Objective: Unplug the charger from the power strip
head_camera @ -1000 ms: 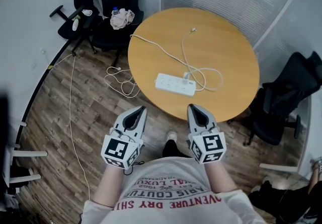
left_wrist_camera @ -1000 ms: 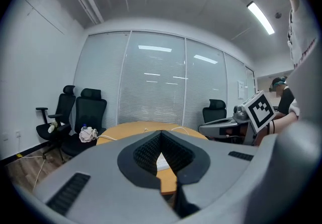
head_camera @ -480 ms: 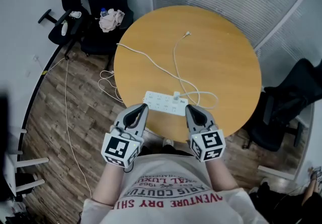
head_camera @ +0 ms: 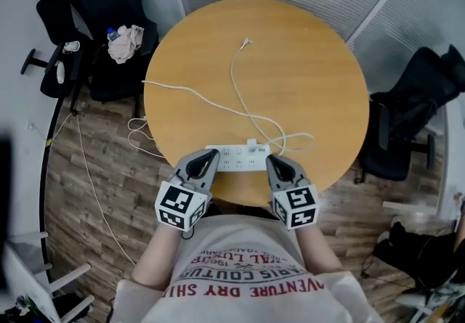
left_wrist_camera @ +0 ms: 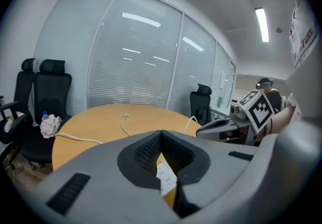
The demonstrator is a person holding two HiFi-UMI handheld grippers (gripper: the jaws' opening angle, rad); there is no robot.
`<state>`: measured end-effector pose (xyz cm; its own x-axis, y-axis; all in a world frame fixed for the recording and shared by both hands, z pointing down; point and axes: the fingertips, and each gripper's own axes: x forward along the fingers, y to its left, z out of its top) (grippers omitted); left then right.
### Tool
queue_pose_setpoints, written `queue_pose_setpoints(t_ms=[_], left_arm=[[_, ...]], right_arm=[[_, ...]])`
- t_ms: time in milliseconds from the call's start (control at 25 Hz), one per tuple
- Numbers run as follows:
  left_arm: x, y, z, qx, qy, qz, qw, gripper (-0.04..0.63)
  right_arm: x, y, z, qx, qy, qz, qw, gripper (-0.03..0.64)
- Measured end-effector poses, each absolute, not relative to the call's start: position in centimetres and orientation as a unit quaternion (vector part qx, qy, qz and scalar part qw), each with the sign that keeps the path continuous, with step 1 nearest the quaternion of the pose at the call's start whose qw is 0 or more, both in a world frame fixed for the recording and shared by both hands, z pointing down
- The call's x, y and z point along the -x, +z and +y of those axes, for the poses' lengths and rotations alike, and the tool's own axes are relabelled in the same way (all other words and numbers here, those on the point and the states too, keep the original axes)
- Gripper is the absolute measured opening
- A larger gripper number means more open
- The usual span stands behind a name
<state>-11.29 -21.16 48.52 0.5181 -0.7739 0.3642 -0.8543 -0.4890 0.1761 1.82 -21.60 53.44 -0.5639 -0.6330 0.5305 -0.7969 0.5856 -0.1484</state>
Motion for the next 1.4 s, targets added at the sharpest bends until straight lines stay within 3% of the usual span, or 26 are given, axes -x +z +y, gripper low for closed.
queue_pose_setpoints(t_ms=[480, 1080, 1120, 1160, 1200, 1400], left_arm=[[8.0, 62.0, -21.2, -0.889, 0.27, -0.292, 0.228, 0.032], [6.0, 67.9, -22.0, -0.87, 0.369, -0.26, 0.2, 0.032], [6.0, 67.9, -22.0, -0.871, 0.369, -0.258, 0.198, 0.032], [5.9, 67.9, -22.0, -0.871, 0.369, -0.256, 0.196, 0.032], [5.9, 67.9, -22.0, -0.872, 0.369, -0.254, 0.198, 0.032], [5.8, 67.9, -22.1, -0.875, 0.37, -0.227, 0.215, 0.032]], right_arm=[[-1.3, 59.3, -21.0, -0.47, 0.254, -0.804, 0.261, 0.029], [0.5, 62.9, -21.2, -0.437, 0.29, -0.796, 0.301, 0.034], [0.7, 63.1, -21.4, -0.434, 0.294, -0.795, 0.305, 0.072], [0.9, 63.4, -21.6, -0.432, 0.297, -0.794, 0.309, 0.162], [1.0, 63.7, -21.8, -0.432, 0.299, -0.791, 0.313, 0.187], [1.1, 64.6, -23.2, -0.448, 0.299, -0.776, 0.329, 0.193]])
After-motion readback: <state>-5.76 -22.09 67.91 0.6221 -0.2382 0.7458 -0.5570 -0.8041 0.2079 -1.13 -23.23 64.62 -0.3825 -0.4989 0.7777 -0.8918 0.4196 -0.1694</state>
